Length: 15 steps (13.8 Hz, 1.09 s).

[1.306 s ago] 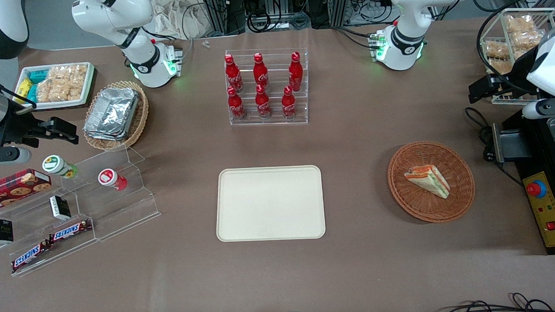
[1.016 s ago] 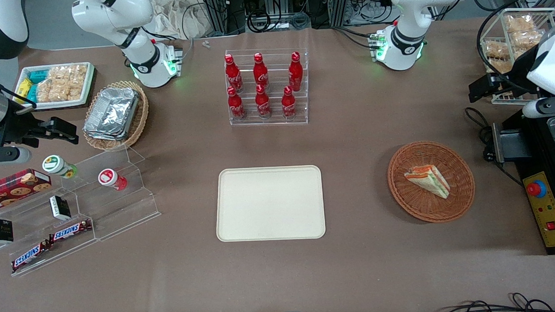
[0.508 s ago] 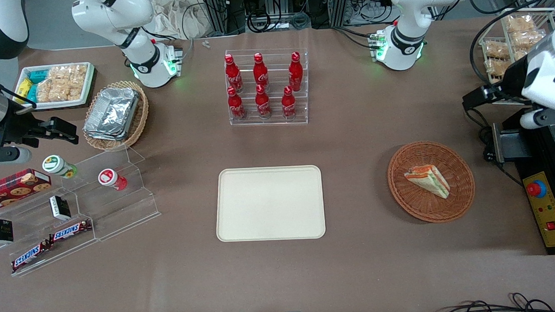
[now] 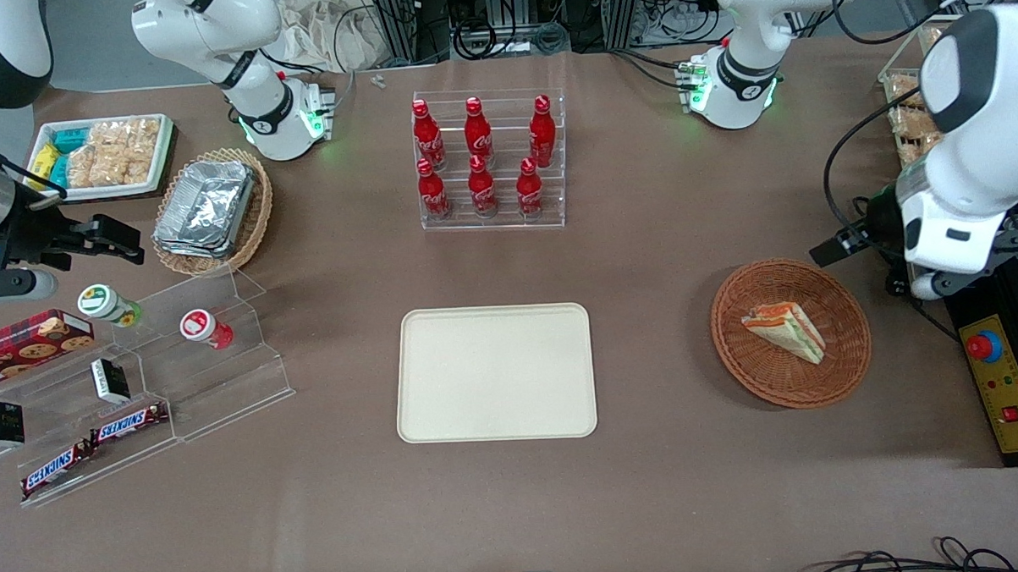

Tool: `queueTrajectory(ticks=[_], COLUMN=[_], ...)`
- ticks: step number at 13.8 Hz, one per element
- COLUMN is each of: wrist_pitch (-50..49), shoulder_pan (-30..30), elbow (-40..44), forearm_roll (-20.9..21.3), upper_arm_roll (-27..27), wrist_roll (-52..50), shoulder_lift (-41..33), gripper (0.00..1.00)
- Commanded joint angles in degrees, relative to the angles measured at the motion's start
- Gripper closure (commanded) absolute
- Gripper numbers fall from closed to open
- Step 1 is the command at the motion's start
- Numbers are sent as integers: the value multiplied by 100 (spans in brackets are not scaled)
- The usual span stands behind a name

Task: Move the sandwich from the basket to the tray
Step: 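Move the left gripper down over the sandwich in the wicker basket, then close the left gripper on the wrapped sandwich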

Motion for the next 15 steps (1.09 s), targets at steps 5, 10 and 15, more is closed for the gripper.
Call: queueTrajectory(ticks=[5, 10, 15], wrist_pitch=[1591, 2339, 3191], shoulder_pan=[-18, -10, 43], elbow=[-1188, -1250, -1522], forearm_roll=[606, 879, 879], upper_arm_roll=[-17, 0, 44], wrist_roll=[-1497, -2580, -2739], shoulder_lift=[414, 1275, 1619], gripper=[0, 0, 0])
